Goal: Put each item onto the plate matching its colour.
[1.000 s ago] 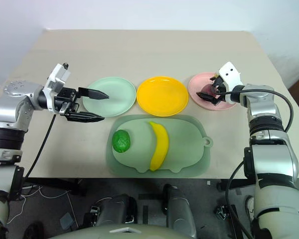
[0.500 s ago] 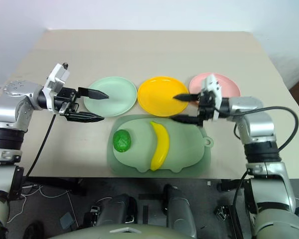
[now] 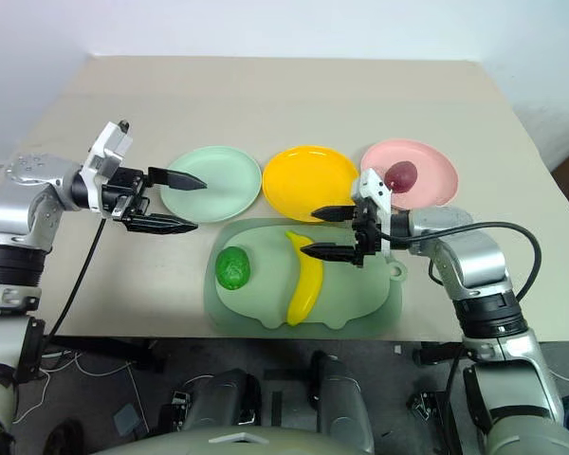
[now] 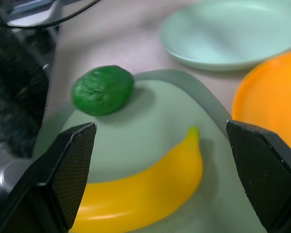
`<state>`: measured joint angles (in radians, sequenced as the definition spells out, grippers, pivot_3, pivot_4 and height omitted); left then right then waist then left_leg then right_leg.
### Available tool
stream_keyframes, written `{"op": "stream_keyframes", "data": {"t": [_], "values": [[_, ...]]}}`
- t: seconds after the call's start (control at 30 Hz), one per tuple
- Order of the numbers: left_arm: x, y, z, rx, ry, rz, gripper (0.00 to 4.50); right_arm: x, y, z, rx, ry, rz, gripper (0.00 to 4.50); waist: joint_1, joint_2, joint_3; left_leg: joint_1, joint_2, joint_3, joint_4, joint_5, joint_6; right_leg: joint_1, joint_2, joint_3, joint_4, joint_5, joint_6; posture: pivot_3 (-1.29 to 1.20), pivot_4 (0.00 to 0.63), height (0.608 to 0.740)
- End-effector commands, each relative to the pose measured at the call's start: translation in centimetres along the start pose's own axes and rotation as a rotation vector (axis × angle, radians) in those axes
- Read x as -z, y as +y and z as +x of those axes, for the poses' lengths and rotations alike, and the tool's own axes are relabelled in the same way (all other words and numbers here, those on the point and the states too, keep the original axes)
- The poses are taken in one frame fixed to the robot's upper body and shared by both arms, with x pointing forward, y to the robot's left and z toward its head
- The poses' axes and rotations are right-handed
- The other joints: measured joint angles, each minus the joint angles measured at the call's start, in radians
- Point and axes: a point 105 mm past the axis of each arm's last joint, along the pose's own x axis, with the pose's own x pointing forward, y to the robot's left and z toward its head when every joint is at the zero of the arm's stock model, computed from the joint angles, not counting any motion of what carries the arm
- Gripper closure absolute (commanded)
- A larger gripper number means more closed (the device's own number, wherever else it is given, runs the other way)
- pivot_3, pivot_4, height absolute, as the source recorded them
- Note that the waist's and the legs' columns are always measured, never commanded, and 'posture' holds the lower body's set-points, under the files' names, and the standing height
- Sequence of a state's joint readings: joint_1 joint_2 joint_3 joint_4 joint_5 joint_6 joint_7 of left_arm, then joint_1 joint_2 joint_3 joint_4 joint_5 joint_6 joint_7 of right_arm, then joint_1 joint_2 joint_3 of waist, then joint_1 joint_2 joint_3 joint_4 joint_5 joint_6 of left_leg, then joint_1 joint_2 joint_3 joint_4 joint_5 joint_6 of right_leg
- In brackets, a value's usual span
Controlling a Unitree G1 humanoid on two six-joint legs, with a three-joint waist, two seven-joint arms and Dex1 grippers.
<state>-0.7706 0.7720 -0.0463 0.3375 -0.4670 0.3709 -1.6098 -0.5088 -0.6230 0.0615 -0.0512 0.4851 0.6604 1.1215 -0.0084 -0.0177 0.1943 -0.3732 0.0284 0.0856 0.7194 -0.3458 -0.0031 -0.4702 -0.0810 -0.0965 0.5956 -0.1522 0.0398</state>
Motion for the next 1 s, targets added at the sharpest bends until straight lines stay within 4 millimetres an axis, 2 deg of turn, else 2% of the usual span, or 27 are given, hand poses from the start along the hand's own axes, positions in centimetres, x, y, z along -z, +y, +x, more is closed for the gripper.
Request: {"op": "stream_keyframes", "data": {"t": [0.03,0.1,0.17,0.37,0.5,0.8,1.0], "values": [[-0.8,-0.1,-0.4,-0.008,-0.021,0.028,0.00,-1.6,0.8,-0.3,0.036,-0.067,-0.027,0.04,0.000,0.000,0.000,0.000,0.000,0.000,0.000,0.000,0.000,0.000,0.000,0.000,0.000,0.000,0.000,0.00,0.150,0.740],[-0.7,-0.1,-0.3,-0.007,-0.021,0.024,0.00,-2.0,0.6,-0.2,0.083,-0.100,0.024,0.04,0.000,0.000,0.000,0.000,0.000,0.000,0.000,0.000,0.000,0.000,0.000,0.000,0.000,0.000,0.000,0.00,0.150,0.740],[-0.7,0.0,-0.2,-0.006,-0.023,0.022,0.00,-2.3,1.3,-0.2,0.068,-0.124,0.057,0.04,0.001,0.000,0.000,0.000,0.000,0.000,0.000,0.000,0.000,0.000,0.000,0.000,0.000,0.000,0.000,0.00,0.150,0.740],[-0.7,0.3,0.0,-0.002,-0.034,0.021,0.00,-1.8,1.5,0.1,0.132,-0.163,0.142,0.04,0.002,0.000,0.000,0.000,0.000,-0.001,0.000,-0.001,0.002,0.000,0.000,0.000,0.000,0.000,0.000,0.00,0.150,0.740],[-0.8,0.3,0.0,0.002,-0.033,0.021,0.00,-0.9,1.8,0.4,0.179,-0.167,0.125,0.04,0.002,0.000,0.000,0.000,0.000,-0.001,0.000,-0.002,0.004,0.000,0.000,0.000,0.000,0.000,0.000,0.00,0.150,0.740],[-0.7,0.2,-0.1,-0.003,-0.027,0.018,0.00,-0.8,2.2,1.2,0.213,-0.201,0.192,0.04,0.000,0.000,0.000,0.000,0.000,-0.001,0.000,-0.003,0.005,0.000,0.000,0.000,0.000,0.000,0.000,0.00,0.150,0.740],[-0.7,0.3,-0.2,-0.006,-0.027,0.016,0.00,0.0,2.4,1.9,0.277,-0.197,0.215,0.04,0.001,0.000,0.000,0.000,0.000,-0.001,0.000,-0.003,0.005,0.000,0.000,0.000,0.000,0.000,0.000,0.00,0.150,0.740]]}}
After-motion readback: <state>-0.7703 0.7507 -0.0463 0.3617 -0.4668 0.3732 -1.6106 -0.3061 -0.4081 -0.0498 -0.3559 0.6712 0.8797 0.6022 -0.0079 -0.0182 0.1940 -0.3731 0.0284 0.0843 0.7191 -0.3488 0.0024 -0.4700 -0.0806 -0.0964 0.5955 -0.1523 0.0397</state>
